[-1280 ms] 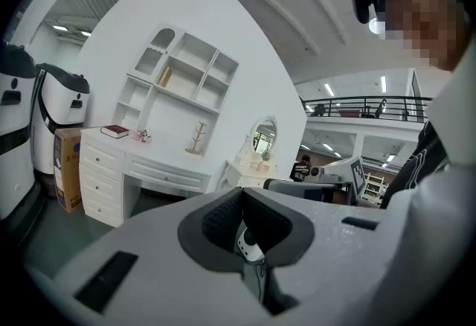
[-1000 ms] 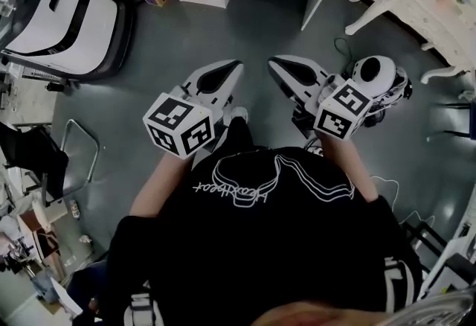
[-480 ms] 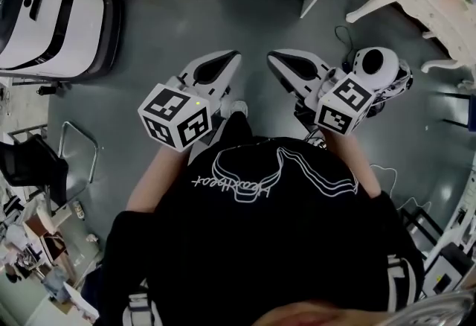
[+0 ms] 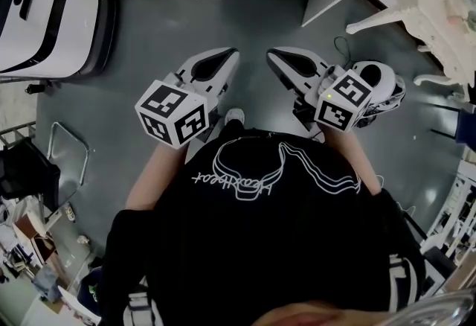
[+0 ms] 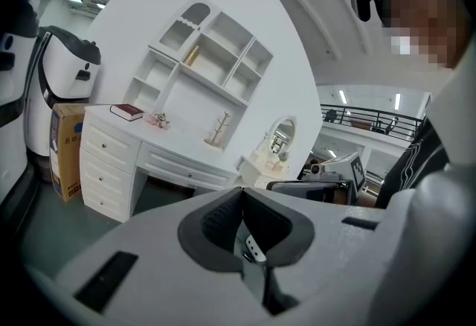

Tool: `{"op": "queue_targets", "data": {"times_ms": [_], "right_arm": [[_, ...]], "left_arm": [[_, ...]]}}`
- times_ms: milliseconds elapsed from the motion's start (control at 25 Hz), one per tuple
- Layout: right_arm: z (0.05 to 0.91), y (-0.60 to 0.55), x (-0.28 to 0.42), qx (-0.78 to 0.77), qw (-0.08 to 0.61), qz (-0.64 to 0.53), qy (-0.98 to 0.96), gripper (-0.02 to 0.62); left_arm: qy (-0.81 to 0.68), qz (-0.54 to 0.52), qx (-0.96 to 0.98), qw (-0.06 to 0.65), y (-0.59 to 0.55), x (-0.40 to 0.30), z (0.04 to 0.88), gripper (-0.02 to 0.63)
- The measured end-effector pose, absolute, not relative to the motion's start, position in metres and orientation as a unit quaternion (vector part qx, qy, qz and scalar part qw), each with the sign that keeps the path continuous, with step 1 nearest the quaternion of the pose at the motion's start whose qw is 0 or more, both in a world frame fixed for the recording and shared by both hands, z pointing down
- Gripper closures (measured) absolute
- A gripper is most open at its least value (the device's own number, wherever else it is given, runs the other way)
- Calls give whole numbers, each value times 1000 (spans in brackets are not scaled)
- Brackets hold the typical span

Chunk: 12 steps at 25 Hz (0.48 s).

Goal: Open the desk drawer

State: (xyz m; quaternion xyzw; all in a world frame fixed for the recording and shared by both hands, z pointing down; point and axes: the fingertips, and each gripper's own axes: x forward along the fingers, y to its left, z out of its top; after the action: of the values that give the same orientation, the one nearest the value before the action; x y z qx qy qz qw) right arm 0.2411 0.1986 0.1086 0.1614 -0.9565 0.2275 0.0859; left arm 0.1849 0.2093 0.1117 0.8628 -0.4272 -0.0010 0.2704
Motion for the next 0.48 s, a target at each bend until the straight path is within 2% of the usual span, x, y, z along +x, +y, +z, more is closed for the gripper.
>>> {"op": "queue_targets", "data": {"times_ms": [160,480], "right_arm": [[108,180,219,159,103,214,-958,589],[106,144,186,148,90,221,-960,589]], "left_arm": [[-423,-15,864,273,189,165,114,601],[-435,0,861,265,160,135,114,601]]}}
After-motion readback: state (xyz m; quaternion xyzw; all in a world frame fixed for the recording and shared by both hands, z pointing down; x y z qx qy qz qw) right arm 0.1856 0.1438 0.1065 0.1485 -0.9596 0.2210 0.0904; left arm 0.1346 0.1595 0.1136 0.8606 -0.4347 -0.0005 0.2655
